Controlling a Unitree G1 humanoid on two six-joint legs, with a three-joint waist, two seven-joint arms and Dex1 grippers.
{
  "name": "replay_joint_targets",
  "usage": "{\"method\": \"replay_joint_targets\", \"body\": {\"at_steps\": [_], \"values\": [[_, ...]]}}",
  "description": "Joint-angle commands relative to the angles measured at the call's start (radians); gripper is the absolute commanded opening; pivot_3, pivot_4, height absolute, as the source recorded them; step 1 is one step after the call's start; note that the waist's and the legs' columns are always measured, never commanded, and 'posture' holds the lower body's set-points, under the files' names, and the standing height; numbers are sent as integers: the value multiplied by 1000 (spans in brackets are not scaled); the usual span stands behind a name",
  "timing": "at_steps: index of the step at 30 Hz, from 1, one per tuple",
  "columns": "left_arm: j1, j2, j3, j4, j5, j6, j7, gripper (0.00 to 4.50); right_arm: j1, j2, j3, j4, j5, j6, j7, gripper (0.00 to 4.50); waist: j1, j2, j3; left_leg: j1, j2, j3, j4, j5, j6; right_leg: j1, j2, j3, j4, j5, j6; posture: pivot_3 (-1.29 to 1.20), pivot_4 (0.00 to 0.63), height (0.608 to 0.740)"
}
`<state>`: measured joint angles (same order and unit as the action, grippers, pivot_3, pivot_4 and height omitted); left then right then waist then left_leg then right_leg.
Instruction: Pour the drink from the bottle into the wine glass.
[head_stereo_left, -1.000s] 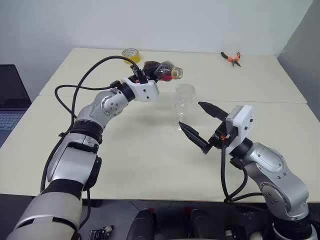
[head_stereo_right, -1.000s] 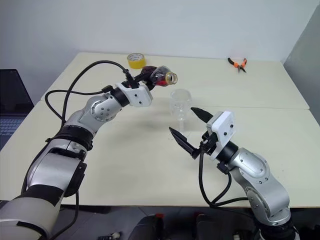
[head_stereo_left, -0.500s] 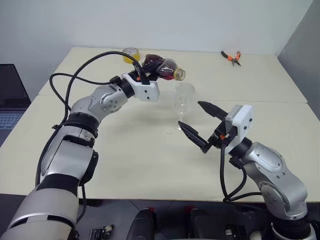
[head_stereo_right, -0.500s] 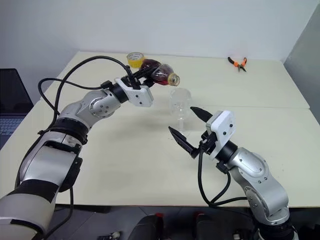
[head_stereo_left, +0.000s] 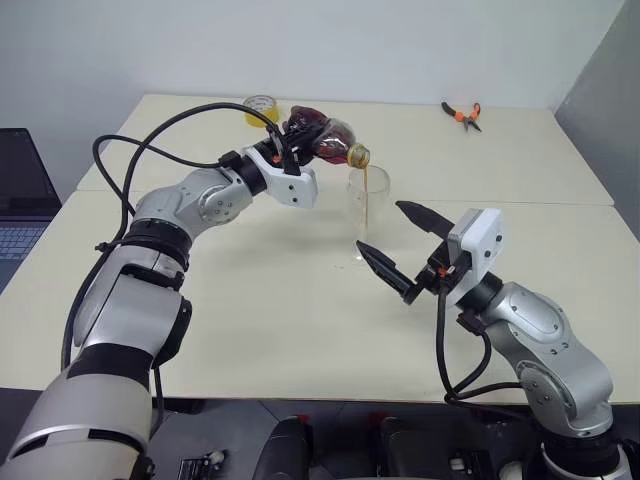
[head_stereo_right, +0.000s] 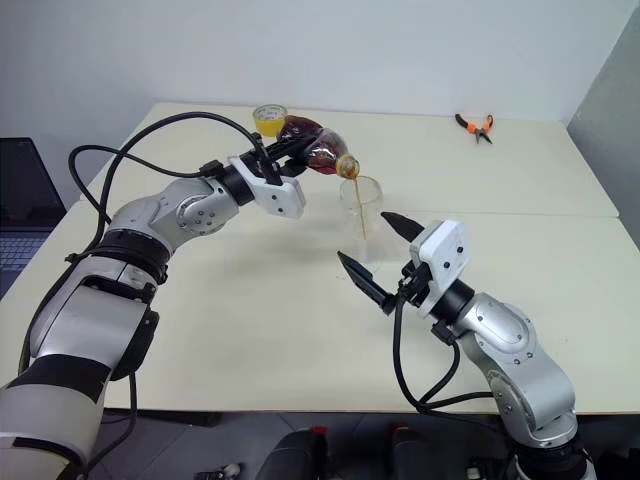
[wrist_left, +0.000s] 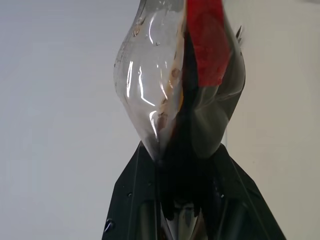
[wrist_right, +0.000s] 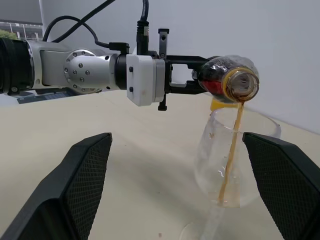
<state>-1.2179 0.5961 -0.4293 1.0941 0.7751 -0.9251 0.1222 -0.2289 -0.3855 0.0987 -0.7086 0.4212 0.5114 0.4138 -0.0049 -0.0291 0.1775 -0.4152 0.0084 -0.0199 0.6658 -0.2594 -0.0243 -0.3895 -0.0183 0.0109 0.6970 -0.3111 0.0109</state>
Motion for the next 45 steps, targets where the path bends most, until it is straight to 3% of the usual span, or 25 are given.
{"method": "replay_joint_targets", "body": {"at_steps": [1, 45], "values": [[-57, 20, 1, -16, 4, -9, 40, 644, -19, 6, -7, -17, 3, -19, 4, 4500, 0, 0, 0, 0, 0, 0, 0, 0, 0, 0, 0, 0, 0, 0, 0, 0, 150, 740], [-43, 48, -8, -121, 28, 66, 32, 631, -26, 31, 3, 5, -6, -33, 25, 4500, 0, 0, 0, 0, 0, 0, 1, 1, -1, 0, 0, 0, 1, 0, 0, 0, 150, 740]]}}
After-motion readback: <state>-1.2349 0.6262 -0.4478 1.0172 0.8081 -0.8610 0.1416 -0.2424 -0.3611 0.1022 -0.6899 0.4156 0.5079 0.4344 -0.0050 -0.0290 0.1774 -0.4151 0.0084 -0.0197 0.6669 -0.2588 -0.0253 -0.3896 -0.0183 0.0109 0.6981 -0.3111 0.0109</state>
